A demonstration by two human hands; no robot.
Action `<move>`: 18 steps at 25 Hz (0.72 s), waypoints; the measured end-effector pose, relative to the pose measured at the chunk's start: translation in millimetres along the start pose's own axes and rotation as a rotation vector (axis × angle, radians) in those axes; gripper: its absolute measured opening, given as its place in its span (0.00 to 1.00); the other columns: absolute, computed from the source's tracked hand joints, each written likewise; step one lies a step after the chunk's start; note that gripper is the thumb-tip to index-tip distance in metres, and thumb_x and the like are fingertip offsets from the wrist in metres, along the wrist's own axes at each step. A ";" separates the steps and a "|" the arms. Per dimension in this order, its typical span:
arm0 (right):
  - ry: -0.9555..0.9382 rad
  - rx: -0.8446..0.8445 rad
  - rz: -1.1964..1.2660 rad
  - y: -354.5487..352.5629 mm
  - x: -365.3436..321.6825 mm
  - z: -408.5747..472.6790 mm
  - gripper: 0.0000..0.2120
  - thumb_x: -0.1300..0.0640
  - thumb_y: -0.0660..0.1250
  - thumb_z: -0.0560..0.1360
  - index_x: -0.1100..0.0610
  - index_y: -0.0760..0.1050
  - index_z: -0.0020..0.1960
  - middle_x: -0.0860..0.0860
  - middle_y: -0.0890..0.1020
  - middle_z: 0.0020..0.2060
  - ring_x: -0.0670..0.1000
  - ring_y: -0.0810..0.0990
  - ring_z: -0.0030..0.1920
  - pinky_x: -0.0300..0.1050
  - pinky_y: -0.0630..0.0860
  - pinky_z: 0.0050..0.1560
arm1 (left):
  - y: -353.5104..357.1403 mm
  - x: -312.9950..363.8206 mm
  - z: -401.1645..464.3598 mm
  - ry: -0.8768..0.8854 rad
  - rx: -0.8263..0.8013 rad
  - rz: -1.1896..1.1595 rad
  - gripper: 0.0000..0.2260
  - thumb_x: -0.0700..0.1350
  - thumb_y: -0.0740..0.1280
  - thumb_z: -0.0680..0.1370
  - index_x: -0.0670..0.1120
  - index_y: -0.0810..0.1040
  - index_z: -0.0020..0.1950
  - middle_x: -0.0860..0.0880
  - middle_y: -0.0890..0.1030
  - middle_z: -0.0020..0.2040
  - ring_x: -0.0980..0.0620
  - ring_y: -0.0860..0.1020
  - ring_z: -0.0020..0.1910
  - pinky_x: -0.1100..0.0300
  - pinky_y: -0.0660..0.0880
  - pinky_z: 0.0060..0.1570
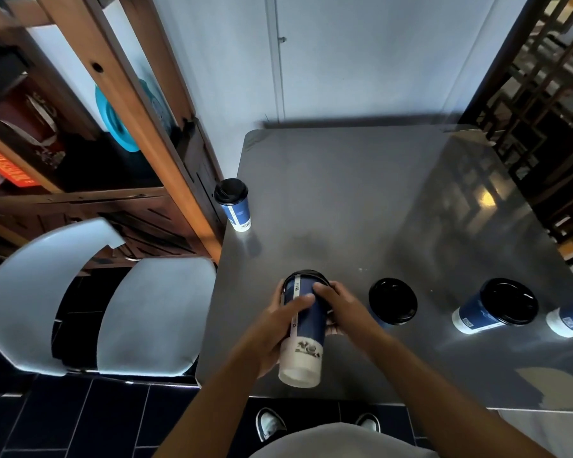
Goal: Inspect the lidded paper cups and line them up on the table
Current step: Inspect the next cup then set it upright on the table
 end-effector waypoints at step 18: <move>-0.161 0.055 -0.219 6.7 -31.0 -6.9 0.23 0.39 0.64 0.68 0.54 0.85 0.51 0.54 0.87 0.49 0.56 0.84 0.54 0.62 0.76 0.64 | 3.1 -1.0 -20.4 0.364 0.293 1.409 0.31 0.55 0.76 0.68 0.45 0.70 0.66 0.46 0.81 0.59 0.44 0.81 0.55 0.51 0.79 0.51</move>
Point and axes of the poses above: each hand's wrist, its own z-axis towards the middle knuckle, its own y-axis out of the palm, x = y × z, the point moved 2 cm from there along z, towards the middle knuckle
